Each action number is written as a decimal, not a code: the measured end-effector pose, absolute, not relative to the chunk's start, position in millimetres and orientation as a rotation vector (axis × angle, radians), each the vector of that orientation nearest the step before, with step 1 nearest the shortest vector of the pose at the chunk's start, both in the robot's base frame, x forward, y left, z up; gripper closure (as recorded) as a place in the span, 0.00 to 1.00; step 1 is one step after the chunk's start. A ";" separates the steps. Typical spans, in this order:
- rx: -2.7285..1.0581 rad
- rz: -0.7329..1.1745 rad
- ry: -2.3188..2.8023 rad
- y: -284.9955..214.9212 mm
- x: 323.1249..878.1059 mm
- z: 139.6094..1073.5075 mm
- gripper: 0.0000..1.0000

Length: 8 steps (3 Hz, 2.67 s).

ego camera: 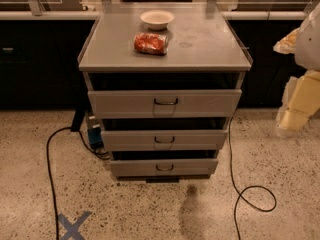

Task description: Open bottom drawer

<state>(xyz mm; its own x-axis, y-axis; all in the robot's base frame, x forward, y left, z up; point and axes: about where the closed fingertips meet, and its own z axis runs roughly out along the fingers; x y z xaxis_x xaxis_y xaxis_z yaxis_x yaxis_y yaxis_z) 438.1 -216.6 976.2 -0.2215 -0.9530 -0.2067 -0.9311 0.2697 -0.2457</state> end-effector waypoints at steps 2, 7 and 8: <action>-1.748 -0.077 2.218 -218.6 428.9 956.7 0.00; -1.545 0.217 2.259 -224.3 440.8 767.5 0.00; -1.618 0.257 2.238 -217.5 441.6 716.2 0.00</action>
Offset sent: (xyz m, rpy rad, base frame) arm -0.0255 -0.0071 -0.0581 0.0193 0.0481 0.0568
